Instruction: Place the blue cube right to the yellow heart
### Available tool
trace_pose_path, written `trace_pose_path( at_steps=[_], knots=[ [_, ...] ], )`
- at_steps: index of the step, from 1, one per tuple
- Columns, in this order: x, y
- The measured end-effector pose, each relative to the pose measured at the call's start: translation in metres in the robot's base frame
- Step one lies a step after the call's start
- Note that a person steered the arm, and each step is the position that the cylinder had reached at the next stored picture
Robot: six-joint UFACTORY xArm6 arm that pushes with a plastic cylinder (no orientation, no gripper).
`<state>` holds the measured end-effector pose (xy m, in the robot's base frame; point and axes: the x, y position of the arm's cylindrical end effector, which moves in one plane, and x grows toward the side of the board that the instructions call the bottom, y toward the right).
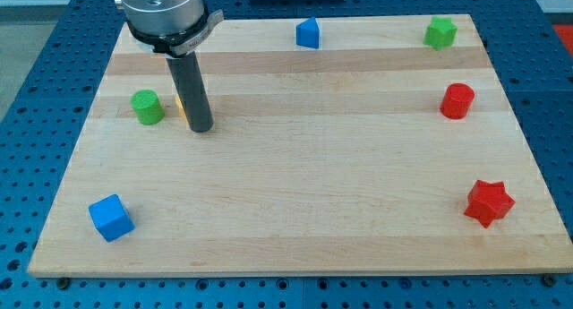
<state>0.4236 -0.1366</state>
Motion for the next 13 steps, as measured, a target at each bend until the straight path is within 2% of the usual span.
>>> trace_pose_path(
  at_steps=[2,3,5,7,8,9,10,13],
  knots=[
    [0.001,-0.007],
    [0.026,-0.007],
    [0.053,-0.065],
    [0.106,-0.127],
    [0.141,-0.128],
    [0.163,-0.112],
    [0.162,-0.085],
    [0.105,-0.004]
  ],
)
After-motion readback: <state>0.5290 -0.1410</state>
